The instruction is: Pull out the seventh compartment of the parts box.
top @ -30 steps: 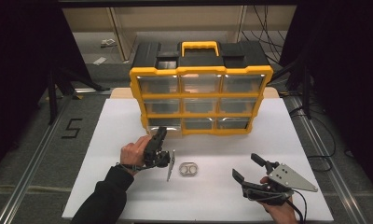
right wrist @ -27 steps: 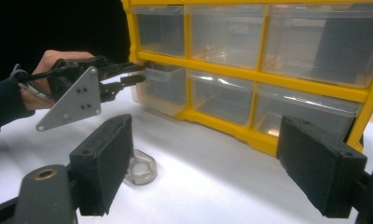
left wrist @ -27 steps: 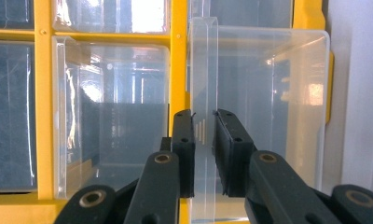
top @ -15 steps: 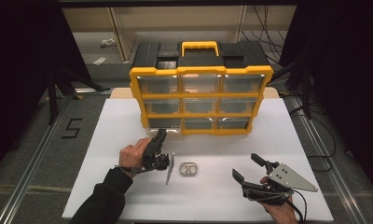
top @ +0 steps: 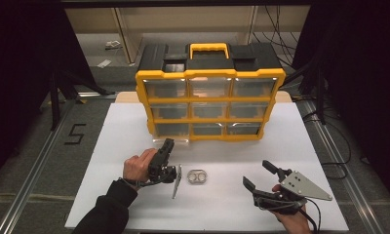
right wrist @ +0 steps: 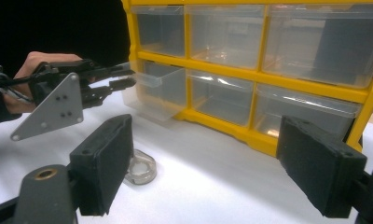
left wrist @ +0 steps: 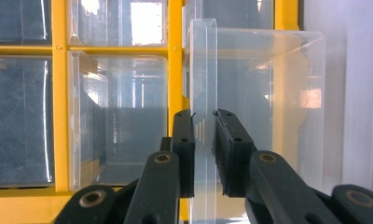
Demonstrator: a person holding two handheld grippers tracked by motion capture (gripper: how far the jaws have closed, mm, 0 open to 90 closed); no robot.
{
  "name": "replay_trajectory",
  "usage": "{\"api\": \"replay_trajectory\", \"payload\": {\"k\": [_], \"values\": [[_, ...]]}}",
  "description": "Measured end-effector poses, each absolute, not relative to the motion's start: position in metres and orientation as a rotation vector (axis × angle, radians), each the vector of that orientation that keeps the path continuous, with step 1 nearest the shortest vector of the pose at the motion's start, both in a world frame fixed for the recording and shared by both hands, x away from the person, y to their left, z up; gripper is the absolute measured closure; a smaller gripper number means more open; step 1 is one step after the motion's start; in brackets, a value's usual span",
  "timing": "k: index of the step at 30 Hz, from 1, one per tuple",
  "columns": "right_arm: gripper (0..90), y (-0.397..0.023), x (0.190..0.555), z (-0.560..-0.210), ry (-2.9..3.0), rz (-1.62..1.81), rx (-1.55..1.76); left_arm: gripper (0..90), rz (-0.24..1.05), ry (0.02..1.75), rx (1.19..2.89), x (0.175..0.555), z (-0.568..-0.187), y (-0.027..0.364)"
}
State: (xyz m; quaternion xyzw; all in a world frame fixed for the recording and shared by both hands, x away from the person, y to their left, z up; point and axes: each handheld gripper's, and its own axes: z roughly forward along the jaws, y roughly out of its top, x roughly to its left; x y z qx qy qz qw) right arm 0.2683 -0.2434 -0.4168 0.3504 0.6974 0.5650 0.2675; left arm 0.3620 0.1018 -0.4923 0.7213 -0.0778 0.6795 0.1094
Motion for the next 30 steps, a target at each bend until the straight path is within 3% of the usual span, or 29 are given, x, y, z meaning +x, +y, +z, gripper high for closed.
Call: {"api": "replay_trajectory", "payload": {"k": [30], "values": [[19.8,-0.244,0.268,-0.416,1.889,1.511,0.950,77.5,1.973,-0.268,2.124,0.339,-0.494,0.106]]}}
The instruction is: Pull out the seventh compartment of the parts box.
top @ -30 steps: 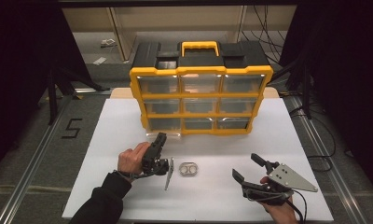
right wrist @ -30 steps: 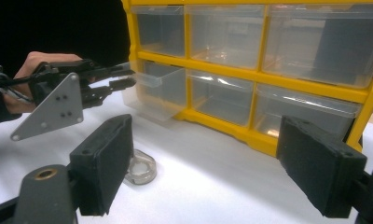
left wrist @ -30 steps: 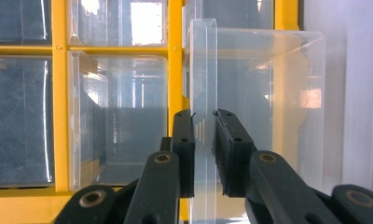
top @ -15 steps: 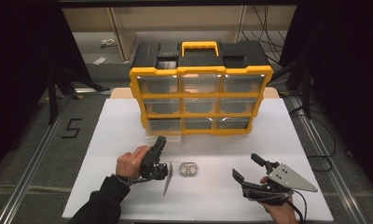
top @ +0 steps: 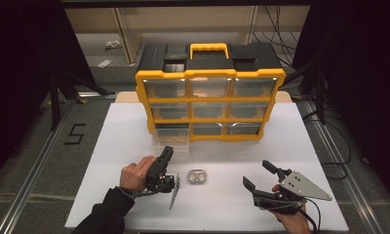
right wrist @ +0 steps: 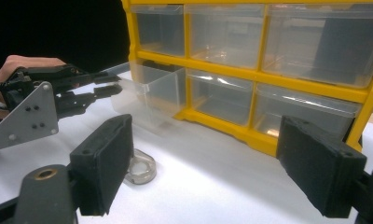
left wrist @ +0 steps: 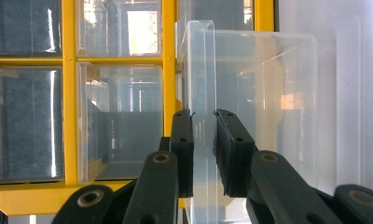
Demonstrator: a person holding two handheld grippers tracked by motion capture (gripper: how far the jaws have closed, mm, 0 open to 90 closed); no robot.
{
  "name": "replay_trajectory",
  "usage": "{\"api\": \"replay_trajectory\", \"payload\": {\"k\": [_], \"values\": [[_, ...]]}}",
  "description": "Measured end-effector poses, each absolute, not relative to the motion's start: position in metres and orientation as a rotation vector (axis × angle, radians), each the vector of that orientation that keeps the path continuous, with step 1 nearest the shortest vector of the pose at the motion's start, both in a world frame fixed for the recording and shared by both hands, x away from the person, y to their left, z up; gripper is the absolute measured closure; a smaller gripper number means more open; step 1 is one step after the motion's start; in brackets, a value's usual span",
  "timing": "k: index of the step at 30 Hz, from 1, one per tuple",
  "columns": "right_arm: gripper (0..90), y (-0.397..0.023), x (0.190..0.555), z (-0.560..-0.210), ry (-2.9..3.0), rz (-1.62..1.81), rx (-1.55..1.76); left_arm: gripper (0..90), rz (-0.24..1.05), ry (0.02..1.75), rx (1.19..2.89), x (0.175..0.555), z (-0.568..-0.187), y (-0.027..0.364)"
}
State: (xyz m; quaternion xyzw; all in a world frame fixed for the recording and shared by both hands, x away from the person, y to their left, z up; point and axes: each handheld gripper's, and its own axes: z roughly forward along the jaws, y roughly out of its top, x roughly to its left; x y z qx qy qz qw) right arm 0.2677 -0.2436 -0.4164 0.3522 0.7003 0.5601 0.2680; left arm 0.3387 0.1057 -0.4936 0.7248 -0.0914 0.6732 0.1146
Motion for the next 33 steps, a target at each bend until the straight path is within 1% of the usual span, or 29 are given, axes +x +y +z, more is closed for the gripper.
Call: {"api": "replay_trajectory", "payload": {"k": [7,8,9,10,11,12,13,14,15,16,17,19,20,21,22,23,24,25,31,32,33], "values": [[19.9,-0.243,0.268,-0.417,1.884,1.519,0.946,76.3,1.962,-0.254,2.127,0.338,-0.493,0.106],[19.9,-0.244,0.268,-0.416,1.890,1.510,0.949,74.8,1.946,-0.235,2.129,0.337,-0.493,0.106],[19.9,-0.244,0.268,-0.416,1.890,1.510,0.949,71.5,1.946,-0.235,2.129,0.337,-0.493,0.106],[19.9,-0.244,0.268,-0.416,1.888,1.511,0.950,66.2,1.942,-0.221,2.142,0.338,-0.494,0.106],[19.9,-0.244,0.268,-0.416,1.888,1.511,0.950,66.2,1.946,-0.219,2.144,0.337,-0.494,0.106],[19.8,-0.243,0.268,-0.417,1.881,1.523,0.946,59.7,1.918,-0.169,2.149,0.335,-0.493,0.106],[19.8,-0.243,0.268,-0.417,1.881,1.523,0.946,56.6,1.918,-0.169,2.149,0.335,-0.493,0.106],[19.9,-0.243,0.268,-0.417,1.882,1.523,0.946,56.6,1.898,-0.124,2.143,0.334,-0.490,0.106],[19.8,-0.243,0.268,-0.417,1.882,1.523,0.946,48.2,1.871,-0.077,2.149,0.333,-0.487,0.106],[19.8,-0.243,0.268,-0.417,1.882,1.523,0.946,46.4,1.849,-0.052,2.148,0.332,-0.485,0.106],[19.8,-0.243,0.268,-0.417,1.882,1.523,0.946,46.4,1.824,-0.022,2.151,0.330,-0.483,0.107],[19.8,-0.244,0.268,-0.417,1.886,1.519,0.947,42.6,1.762,0.031,2.142,0.327,-0.479,0.109],[19.9,-0.244,0.268,-0.416,1.893,1.509,0.950,39.3,1.681,0.105,2.143,0.325,-0.475,0.111],[19.8,-0.244,0.268,-0.416,1.891,1.511,0.949,37.1,1.647,0.152,2.137,0.325,-0.473,0.111],[19.8,-0.244,0.268,-0.416,1.891,1.511,0.949,34.3,1.647,0.152,2.137,0.325,-0.473,0.111],[19.9,-0.243,0.268,-0.417,1.891,1.513,0.946,34.3,1.606,0.195,2.127,0.325,-0.472,0.112],[19.9,-0.243,0.268,-0.417,1.889,1.515,0.945,30.9,1.545,0.244,2.126,0.325,-0.469,0.113],[19.9,-0.243,0.268,-0.417,1.889,1.515,0.945,30.1,1.545,0.244,2.126,0.325,-0.469,0.113],[19.9,-0.243,0.268,-0.417,1.890,1.515,0.947,28.7,1.251,0.417,2.106,0.328,-0.461,0.122],[19.9,-0.243,0.268,-0.417,1.891,1.513,0.946,28.4,1.172,0.454,2.087,0.329,-0.459,0.124],[19.9,-0.243,0.268,-0.417,1.891,1.513,0.946,28.1,1.172,0.454,2.087,0.329,-0.459,0.124]]}}
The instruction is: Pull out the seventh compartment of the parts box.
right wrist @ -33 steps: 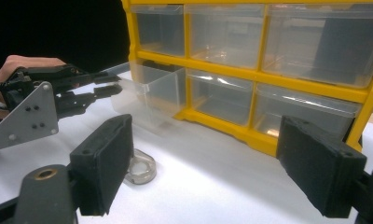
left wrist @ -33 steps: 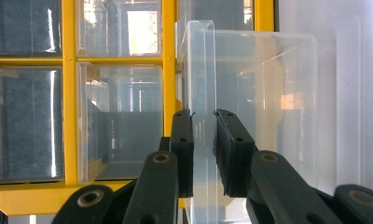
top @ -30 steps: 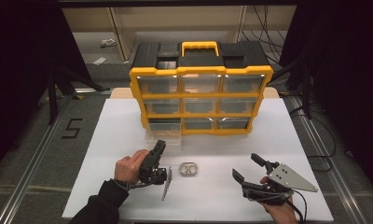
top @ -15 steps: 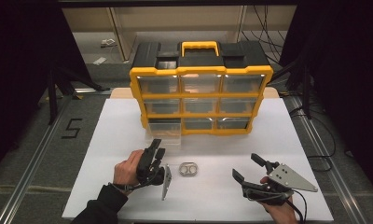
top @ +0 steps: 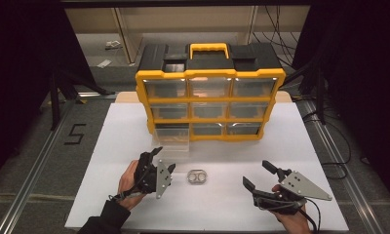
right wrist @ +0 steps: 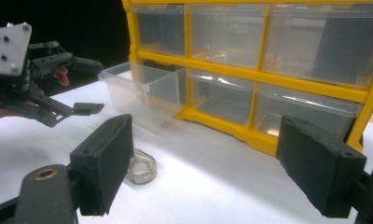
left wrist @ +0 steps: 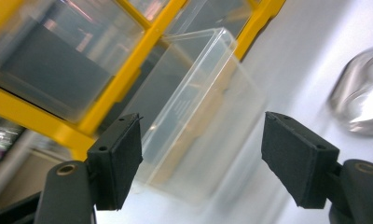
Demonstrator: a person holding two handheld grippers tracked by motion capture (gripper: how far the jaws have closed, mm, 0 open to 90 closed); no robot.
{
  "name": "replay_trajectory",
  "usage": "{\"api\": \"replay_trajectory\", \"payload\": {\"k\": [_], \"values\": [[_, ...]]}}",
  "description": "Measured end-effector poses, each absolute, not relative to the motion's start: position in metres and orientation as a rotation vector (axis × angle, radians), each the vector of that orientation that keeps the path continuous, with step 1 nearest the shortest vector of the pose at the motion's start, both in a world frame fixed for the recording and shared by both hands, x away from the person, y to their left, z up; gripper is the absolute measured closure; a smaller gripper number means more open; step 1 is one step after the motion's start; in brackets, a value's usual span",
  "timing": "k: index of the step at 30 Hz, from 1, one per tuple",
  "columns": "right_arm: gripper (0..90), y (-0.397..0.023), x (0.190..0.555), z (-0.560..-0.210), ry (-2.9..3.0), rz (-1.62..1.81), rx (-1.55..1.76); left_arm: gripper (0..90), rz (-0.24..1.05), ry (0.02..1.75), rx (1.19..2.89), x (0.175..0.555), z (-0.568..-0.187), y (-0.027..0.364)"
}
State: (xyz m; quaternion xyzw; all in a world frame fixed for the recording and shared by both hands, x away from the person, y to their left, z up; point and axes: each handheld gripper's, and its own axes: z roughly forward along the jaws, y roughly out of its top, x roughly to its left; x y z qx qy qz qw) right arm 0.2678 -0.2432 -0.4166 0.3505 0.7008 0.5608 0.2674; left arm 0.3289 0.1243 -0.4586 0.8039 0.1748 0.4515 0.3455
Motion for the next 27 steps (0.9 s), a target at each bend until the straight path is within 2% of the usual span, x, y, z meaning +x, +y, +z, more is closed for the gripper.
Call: {"api": "replay_trajectory", "payload": {"k": [1,6,7,8,9,14,19,27], "values": [[19.9,-0.243,0.268,-0.417,1.889,1.517,0.945,27.7,1.109,0.484,2.067,0.330,-0.456,0.127],[19.9,-0.243,0.268,-0.417,1.891,1.517,0.947,26.8,0.983,0.553,2.026,0.331,-0.452,0.130],[19.9,-0.243,0.268,-0.417,1.890,1.518,0.945,26.2,0.896,0.591,2.008,0.332,-0.450,0.132],[19.9,-0.243,0.268,-0.417,1.890,1.518,0.945,25.8,0.896,0.591,2.008,0.332,-0.450,0.132],[19.9,-0.243,0.268,-0.417,1.890,1.520,0.947,25.4,0.829,0.611,1.991,0.333,-0.448,0.133],[19.9,-0.244,0.269,-0.417,1.888,1.523,0.947,24.7,0.717,0.638,1.956,0.333,-0.444,0.134],[19.9,-0.244,0.268,-0.417,1.885,1.526,0.947,23.7,0.627,0.646,1.928,0.332,-0.440,0.131],[19.9,-0.244,0.268,-0.417,1.883,1.531,0.944,21.1,0.594,0.612,1.943,0.330,-0.437,0.122]]}}
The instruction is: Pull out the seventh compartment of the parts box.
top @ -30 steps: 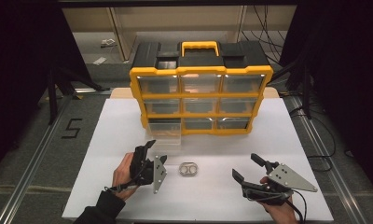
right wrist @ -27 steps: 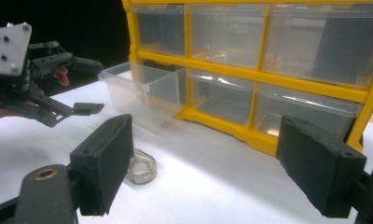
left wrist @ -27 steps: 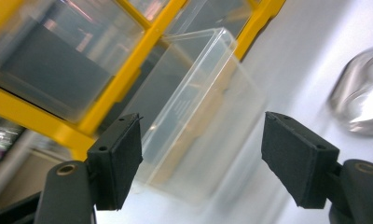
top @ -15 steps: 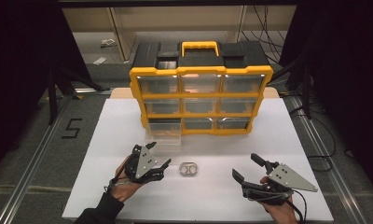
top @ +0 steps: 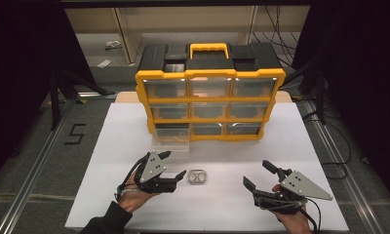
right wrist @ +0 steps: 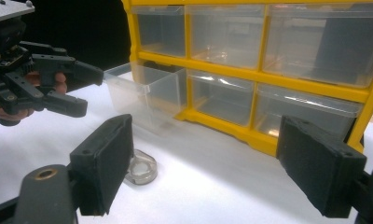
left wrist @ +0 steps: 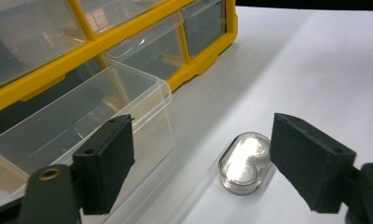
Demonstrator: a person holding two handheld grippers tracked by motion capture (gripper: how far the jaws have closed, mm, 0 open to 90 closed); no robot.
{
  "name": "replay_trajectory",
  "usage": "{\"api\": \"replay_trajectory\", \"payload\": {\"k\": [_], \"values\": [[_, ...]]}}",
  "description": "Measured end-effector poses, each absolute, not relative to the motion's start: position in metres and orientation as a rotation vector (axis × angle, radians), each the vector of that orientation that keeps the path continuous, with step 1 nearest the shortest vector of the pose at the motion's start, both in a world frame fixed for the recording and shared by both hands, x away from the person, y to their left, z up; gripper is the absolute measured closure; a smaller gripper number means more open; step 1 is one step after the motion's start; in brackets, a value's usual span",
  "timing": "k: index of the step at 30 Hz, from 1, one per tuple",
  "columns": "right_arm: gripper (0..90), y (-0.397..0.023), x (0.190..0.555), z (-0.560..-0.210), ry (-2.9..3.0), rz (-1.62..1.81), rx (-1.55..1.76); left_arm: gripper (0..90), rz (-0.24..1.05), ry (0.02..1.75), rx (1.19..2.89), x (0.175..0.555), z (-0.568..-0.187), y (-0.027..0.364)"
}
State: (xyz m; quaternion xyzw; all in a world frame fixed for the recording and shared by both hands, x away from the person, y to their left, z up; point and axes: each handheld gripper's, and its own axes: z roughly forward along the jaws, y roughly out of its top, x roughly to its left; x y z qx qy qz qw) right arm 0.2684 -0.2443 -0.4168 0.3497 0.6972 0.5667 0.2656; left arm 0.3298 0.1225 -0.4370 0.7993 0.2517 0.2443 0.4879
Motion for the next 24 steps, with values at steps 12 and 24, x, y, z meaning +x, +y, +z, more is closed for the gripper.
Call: {"api": "replay_trajectory", "payload": {"k": [12,24], "values": [[19.9,-0.245,0.269,-0.417,1.888,1.529,0.946,18.9,0.546,0.571,1.985,0.334,-0.436,0.113],[19.9,-0.244,0.270,-0.418,1.888,1.526,0.953,19.1,0.516,0.530,2.034,0.336,-0.437,0.103]]}}
